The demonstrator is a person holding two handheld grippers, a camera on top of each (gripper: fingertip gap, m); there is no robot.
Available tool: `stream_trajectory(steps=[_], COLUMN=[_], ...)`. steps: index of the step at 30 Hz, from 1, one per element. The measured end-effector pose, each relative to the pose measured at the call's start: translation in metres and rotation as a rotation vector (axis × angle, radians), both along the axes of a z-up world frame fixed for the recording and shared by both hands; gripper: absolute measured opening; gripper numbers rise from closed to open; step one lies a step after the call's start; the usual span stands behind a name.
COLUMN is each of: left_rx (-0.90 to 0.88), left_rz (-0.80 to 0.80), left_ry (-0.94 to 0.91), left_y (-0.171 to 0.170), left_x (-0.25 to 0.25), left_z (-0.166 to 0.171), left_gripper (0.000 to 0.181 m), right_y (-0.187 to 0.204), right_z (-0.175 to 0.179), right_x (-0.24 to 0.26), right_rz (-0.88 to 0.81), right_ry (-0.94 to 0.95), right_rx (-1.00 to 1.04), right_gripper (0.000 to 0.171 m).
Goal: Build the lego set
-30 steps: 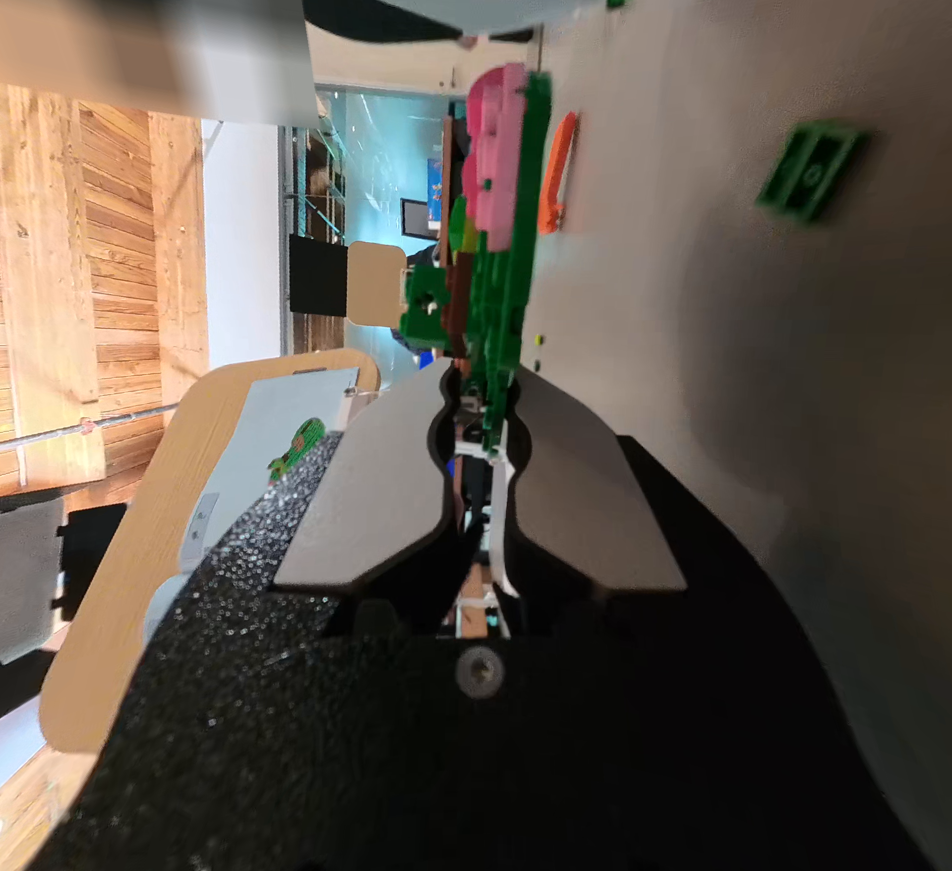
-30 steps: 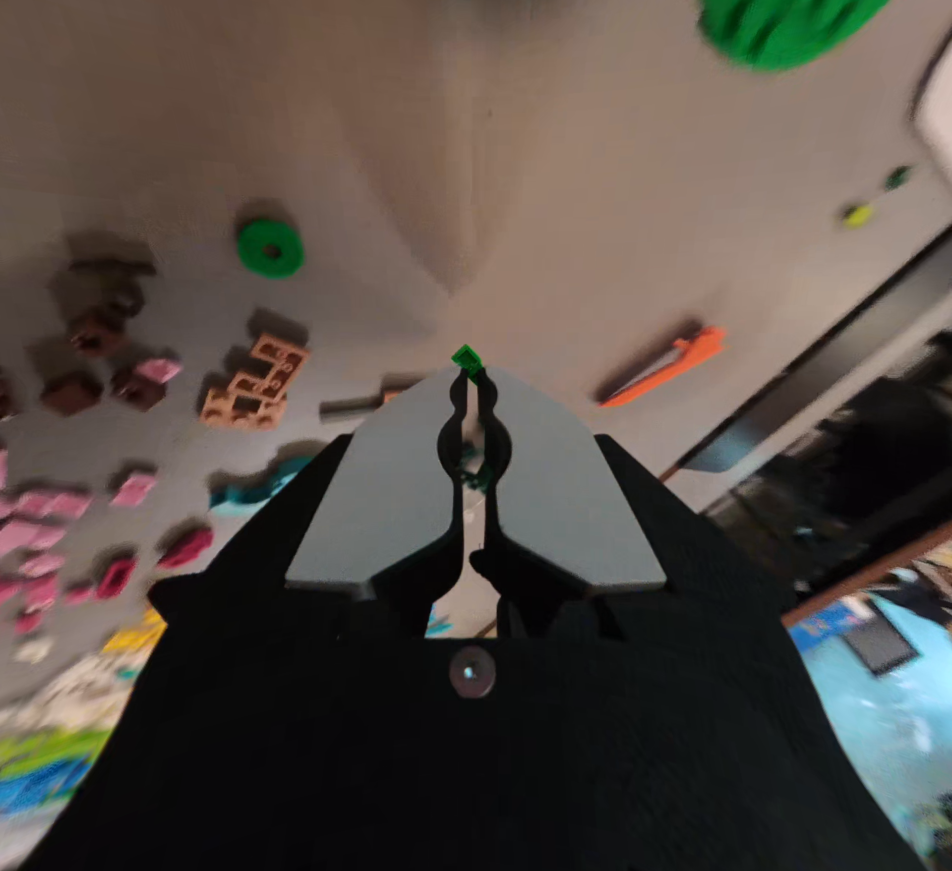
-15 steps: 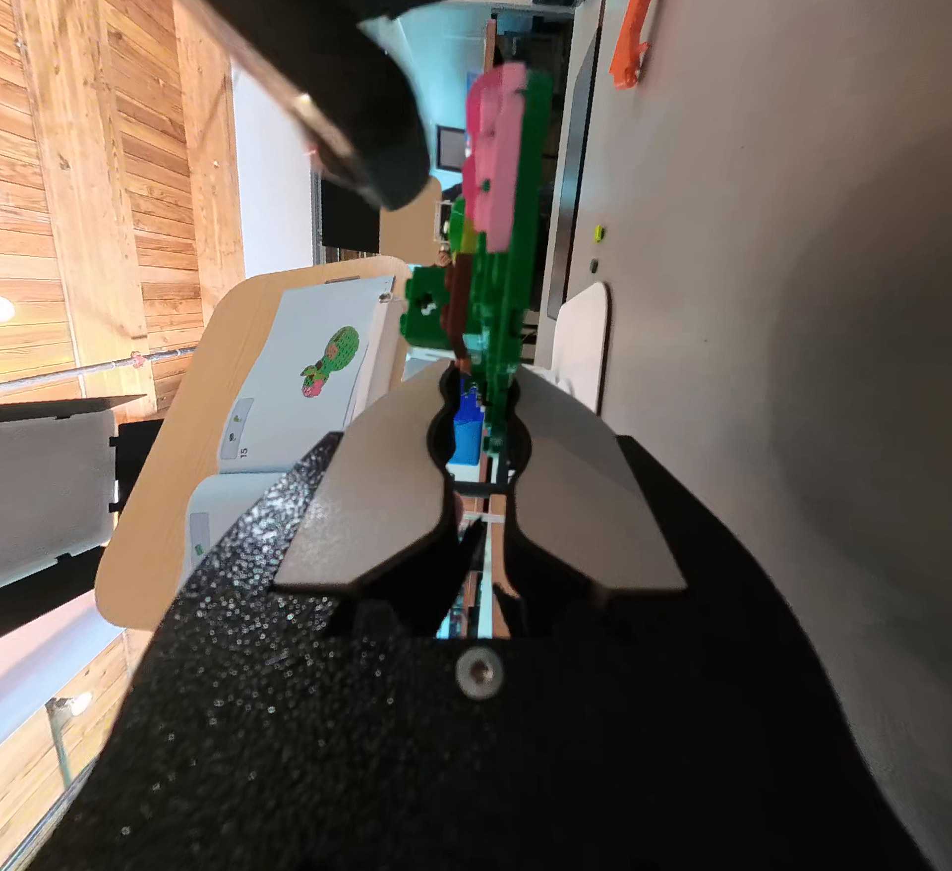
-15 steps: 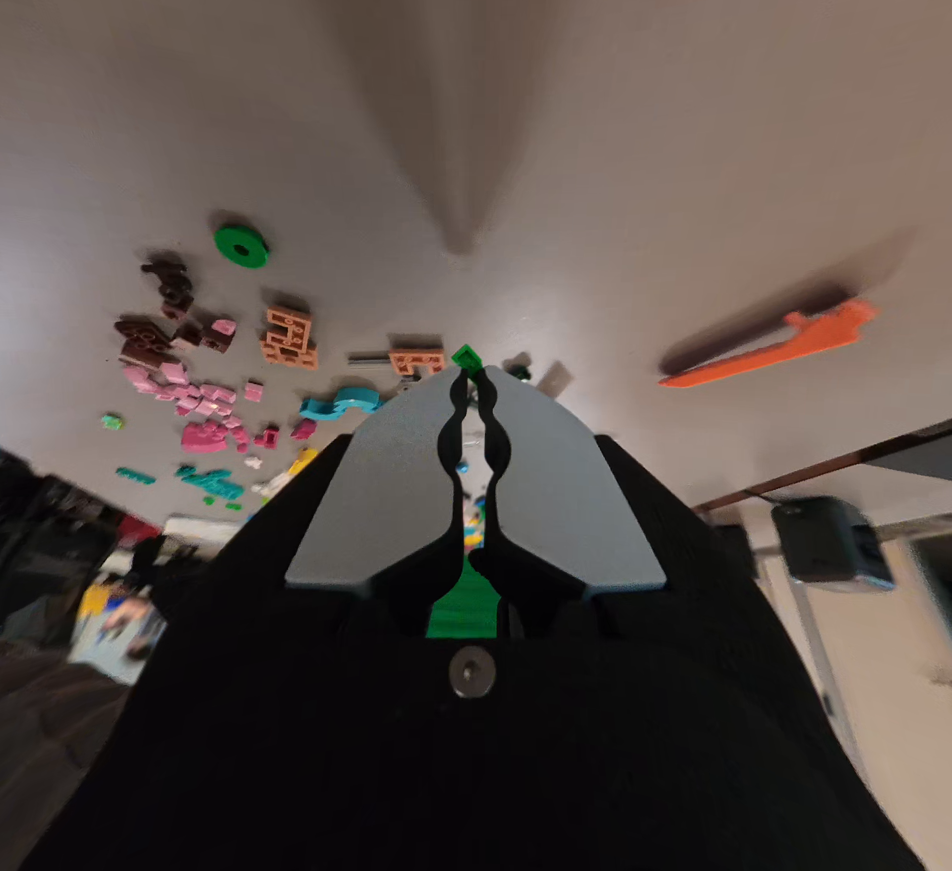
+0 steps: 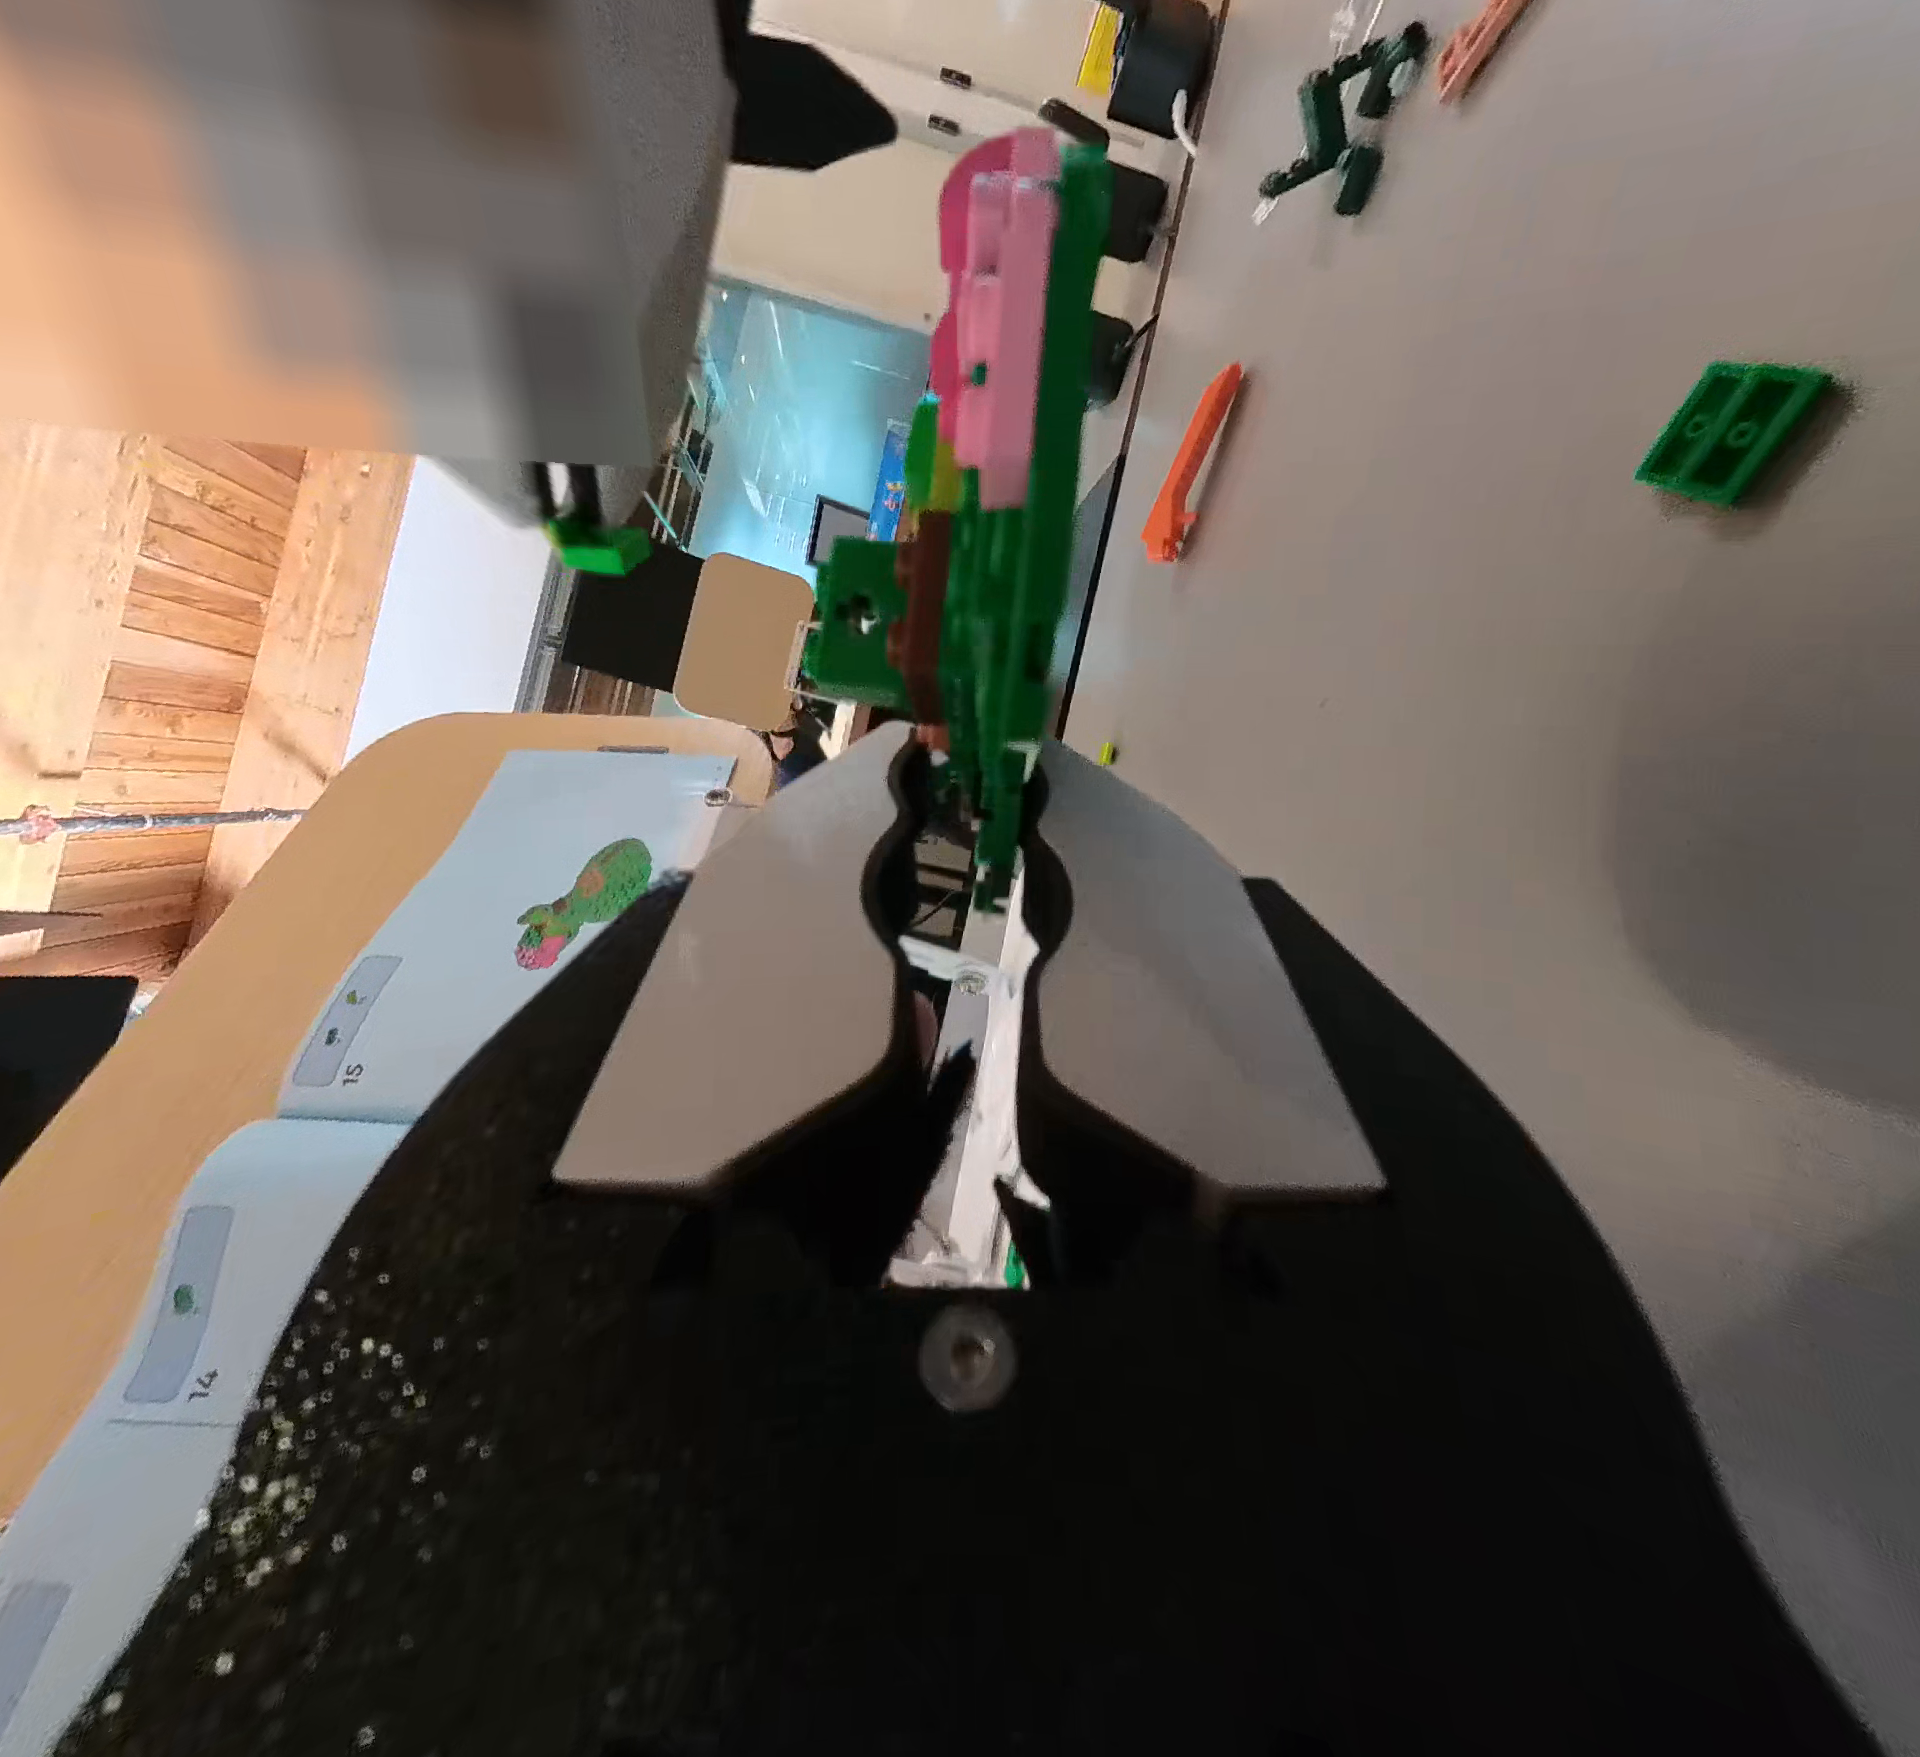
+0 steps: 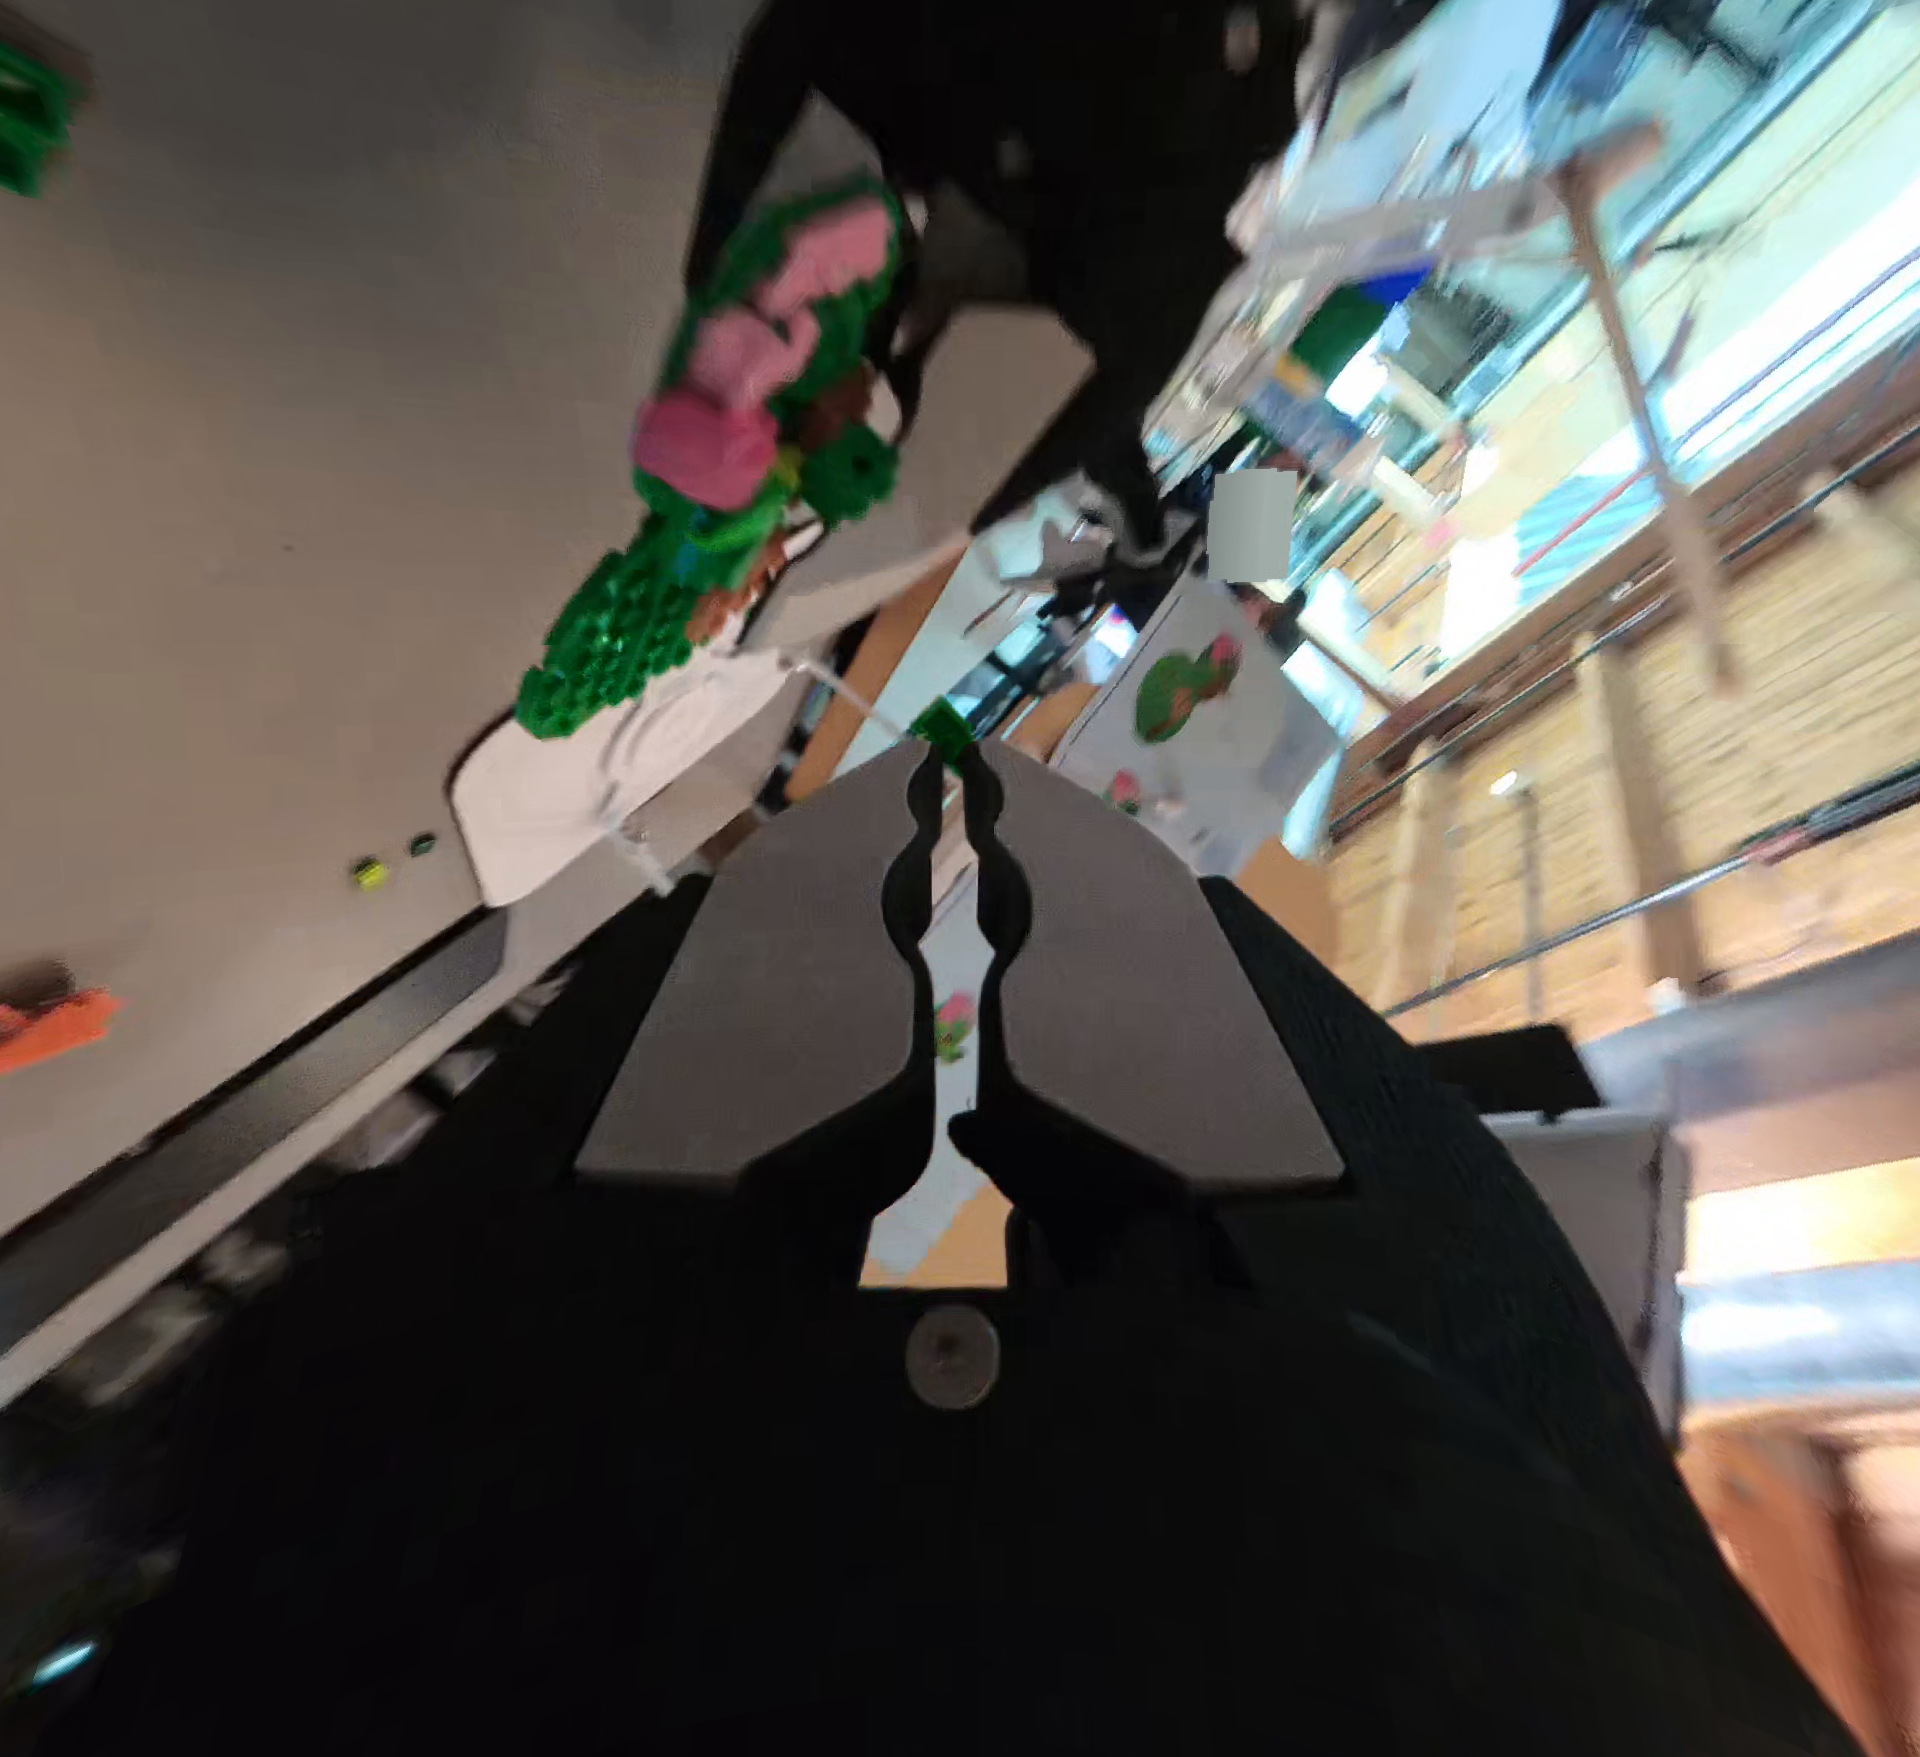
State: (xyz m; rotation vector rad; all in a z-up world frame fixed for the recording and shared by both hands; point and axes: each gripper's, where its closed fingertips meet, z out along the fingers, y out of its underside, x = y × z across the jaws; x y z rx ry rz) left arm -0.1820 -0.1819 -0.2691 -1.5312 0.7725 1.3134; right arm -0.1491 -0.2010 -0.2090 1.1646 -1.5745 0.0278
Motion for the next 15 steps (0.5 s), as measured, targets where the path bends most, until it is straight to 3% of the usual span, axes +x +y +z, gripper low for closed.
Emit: stream_trajectory(steps=[8,15], left_rx=[0.022,0.028], left_rz=[-0.062,-0.088], left_ry=[-0.035,-0.052], left_y=[0.002,0.002], left_x=[0.012,0.017], left_z=[0.004,0.006], left_gripper=[0.014,0.014], right_y=[-0.013,-0.015], right_z=[-0.004,-0.015], right_x=[0.018,0.021], right_rz=[0.11,0.115], right_ry=[0.209,0.209], right_rx=[0.091,0.099], right_gripper=[0.001,0.002])
